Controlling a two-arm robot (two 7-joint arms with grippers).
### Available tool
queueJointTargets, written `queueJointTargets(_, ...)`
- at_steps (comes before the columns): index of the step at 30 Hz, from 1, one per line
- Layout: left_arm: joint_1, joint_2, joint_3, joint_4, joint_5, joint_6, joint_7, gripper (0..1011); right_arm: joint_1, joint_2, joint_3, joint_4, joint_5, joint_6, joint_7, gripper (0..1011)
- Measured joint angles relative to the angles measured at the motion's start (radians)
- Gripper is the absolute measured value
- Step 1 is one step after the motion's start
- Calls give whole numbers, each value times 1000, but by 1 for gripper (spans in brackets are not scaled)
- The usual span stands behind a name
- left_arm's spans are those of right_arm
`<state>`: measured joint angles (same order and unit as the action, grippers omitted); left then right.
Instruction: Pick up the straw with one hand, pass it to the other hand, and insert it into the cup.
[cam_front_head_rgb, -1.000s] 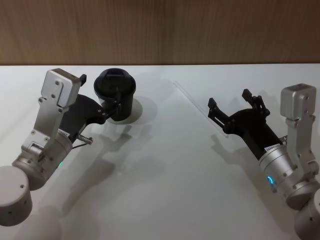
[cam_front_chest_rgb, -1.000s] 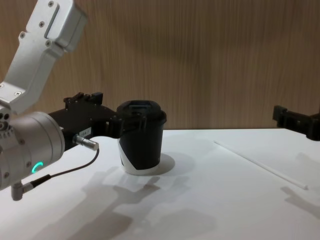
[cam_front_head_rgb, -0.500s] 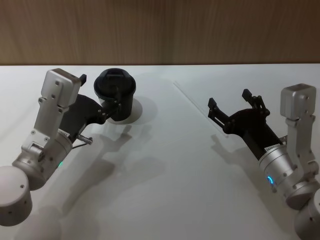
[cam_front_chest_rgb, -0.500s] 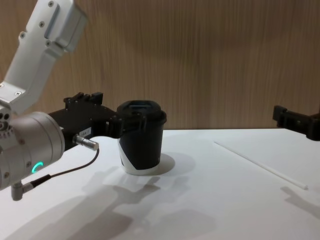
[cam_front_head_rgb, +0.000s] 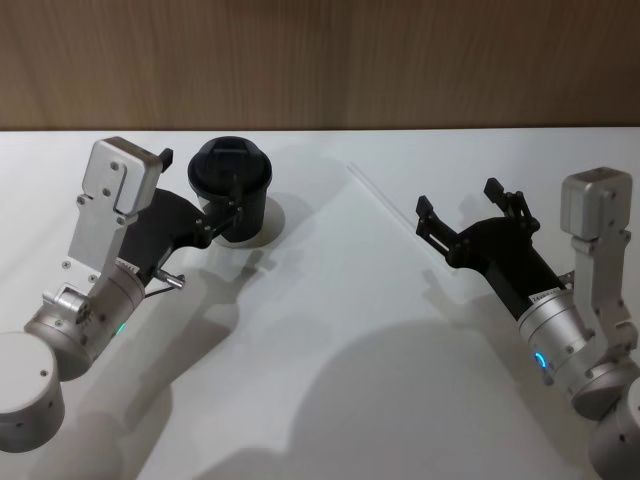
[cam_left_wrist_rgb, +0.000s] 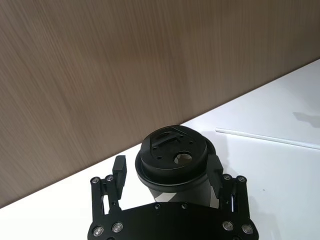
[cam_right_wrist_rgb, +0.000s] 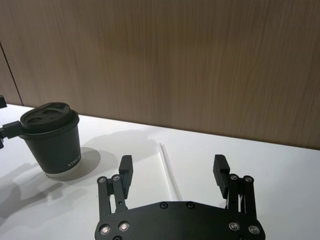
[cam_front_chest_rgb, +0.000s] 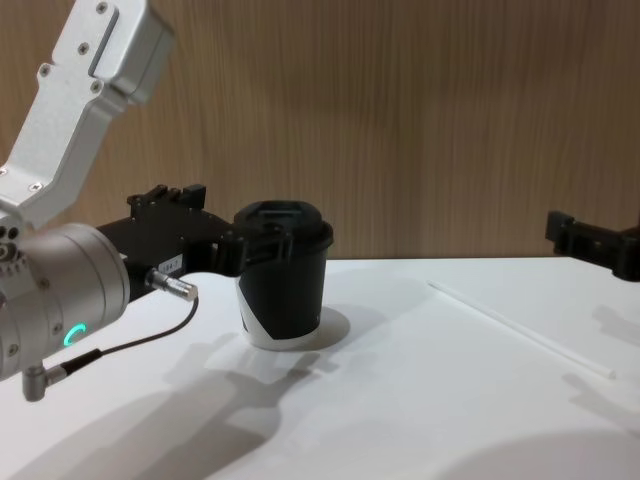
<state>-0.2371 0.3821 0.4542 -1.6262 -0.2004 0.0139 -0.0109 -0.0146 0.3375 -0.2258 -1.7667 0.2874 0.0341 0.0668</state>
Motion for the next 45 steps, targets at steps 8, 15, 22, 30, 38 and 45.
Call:
queueJointTargets(8,0,0,0,0,0,0,0,1003,0,0,0,0,0,0,0,1001)
queueJointTargets(15,0,0,0,0,0,0,0,1003,0,0,0,0,0,0,0,1001)
queueJointTargets(22,0,0,0,0,0,0,0,1003,-3,6,2,0,0,-6,14,1001)
queueJointTargets(30,0,0,0,0,0,0,0,1003,-6,35,8,13,13,-43,77,1001)
queueJointTargets(38,0,0,0,0,0,0,0,1003,2,68,17,46,32,-77,156,1001)
queueJointTargets(45,0,0,0,0,0,0,0,1003,22,84,21,75,39,-76,198,1001)
